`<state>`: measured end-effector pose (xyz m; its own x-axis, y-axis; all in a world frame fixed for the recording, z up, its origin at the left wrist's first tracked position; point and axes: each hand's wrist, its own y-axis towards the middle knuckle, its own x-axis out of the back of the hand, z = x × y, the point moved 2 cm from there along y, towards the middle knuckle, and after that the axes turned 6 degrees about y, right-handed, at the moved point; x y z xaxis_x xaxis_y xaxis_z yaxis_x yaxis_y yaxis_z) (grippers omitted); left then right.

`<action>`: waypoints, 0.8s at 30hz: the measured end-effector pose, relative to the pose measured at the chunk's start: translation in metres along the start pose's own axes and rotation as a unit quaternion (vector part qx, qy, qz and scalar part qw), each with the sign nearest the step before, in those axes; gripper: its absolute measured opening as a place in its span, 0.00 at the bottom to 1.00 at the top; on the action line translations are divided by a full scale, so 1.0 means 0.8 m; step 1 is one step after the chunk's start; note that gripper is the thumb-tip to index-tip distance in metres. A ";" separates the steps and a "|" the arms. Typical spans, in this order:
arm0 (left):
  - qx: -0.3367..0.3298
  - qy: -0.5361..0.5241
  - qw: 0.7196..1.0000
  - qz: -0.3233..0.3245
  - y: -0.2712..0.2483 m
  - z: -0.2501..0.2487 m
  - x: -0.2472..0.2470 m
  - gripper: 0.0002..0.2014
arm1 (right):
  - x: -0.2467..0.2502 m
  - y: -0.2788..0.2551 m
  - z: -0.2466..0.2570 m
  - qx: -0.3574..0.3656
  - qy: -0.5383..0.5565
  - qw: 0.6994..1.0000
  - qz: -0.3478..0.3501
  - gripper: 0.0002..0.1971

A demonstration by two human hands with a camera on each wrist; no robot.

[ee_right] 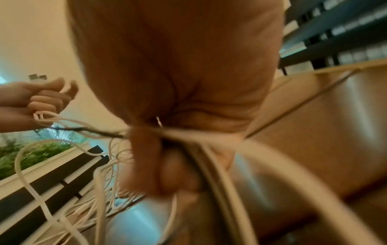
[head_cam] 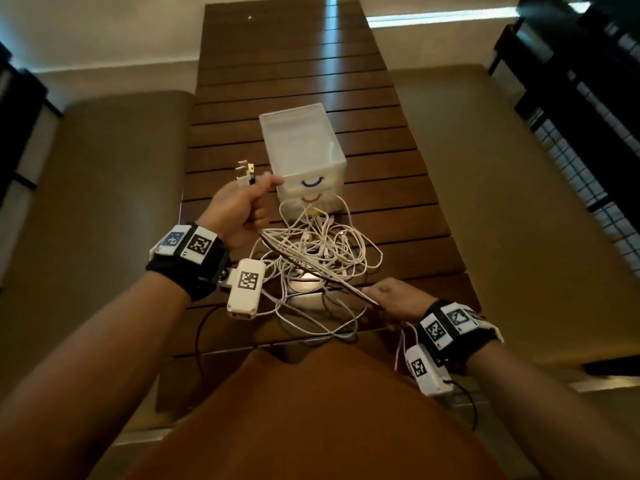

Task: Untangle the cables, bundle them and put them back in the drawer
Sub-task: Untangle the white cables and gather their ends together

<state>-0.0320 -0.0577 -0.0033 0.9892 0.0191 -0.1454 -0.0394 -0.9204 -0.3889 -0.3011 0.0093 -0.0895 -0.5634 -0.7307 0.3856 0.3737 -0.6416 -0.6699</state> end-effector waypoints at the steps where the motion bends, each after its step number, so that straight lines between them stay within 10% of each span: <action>1: -0.002 0.023 1.000 -0.012 -0.004 0.004 0.005 0.08 | 0.003 0.002 0.004 0.003 -0.028 1.000 -0.006 0.19; 14: 0.051 -0.030 0.998 0.022 -0.020 0.038 0.014 0.19 | 0.004 0.099 0.099 0.119 -0.201 0.953 -0.192 0.12; 24: 0.083 0.035 0.996 -0.001 -0.021 0.062 0.019 0.17 | -0.001 0.126 0.104 0.140 -0.353 0.908 -0.175 0.14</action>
<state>-0.0236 -0.0225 -0.0443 0.9965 -0.0123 -0.0829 -0.0549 -0.8436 -0.5342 -0.2021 -0.0745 -0.1048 -0.1072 -0.3740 0.9212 0.4916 -0.8253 -0.2779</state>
